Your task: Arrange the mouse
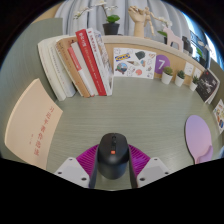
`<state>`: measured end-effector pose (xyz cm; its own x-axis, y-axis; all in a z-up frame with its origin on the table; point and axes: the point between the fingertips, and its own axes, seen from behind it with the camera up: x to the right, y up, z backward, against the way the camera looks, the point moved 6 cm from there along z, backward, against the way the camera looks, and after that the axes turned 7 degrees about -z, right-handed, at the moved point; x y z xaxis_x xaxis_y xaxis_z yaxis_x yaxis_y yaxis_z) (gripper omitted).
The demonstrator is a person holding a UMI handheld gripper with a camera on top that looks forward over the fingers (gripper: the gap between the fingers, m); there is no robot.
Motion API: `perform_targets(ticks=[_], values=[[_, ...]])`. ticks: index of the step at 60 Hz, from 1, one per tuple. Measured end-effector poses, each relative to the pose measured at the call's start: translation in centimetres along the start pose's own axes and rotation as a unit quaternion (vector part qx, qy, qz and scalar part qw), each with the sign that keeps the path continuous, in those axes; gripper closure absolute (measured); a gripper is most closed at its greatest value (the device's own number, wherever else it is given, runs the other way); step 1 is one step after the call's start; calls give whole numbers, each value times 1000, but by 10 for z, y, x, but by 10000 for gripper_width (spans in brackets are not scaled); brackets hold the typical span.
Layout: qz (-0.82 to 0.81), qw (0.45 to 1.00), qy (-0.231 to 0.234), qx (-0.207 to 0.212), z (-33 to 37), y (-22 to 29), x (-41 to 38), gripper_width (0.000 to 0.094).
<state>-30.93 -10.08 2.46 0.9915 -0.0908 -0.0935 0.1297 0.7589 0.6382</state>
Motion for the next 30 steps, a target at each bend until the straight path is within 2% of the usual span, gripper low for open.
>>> perform_targets(ticks=[3, 8, 9, 17, 23, 30], values=[[-2, 1000, 0, -6, -1, 1, 0, 508], [-3, 1000, 5, -20, -2, 3, 0, 545], [-4, 1000, 6, -22, -2, 4, 1, 580], [6, 999, 15, -39, -2, 20, 3, 581], [22, 999, 28, 5, 20, 62, 11, 578], [30, 997, 23, 67, 63, 121, 46, 578]])
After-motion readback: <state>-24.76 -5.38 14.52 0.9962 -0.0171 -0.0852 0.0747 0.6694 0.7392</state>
